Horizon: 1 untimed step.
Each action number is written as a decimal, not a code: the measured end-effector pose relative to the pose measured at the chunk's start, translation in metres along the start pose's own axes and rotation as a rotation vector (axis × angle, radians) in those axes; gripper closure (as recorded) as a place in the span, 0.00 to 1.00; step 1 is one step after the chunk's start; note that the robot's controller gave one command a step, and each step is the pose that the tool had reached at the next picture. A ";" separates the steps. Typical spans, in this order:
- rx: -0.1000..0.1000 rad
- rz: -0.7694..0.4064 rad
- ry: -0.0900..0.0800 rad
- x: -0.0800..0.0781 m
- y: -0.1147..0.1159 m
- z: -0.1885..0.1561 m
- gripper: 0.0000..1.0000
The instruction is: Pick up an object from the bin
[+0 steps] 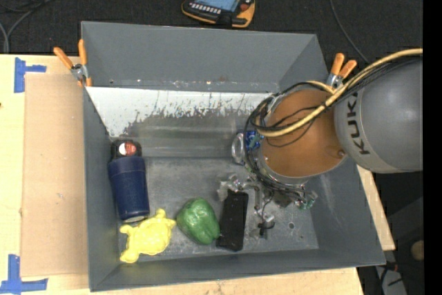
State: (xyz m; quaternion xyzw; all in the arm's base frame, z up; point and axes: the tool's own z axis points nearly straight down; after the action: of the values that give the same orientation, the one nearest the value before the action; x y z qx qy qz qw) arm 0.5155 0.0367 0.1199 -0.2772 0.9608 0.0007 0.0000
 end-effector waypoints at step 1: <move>-0.003 -0.108 0.003 -0.005 0.026 0.021 0.00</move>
Offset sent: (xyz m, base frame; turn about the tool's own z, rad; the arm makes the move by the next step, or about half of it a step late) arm -0.0313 0.0077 -0.0499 -0.6841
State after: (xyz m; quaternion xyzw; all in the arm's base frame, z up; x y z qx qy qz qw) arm 0.5056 0.0614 0.0989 -0.3288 0.9444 0.0019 -0.0016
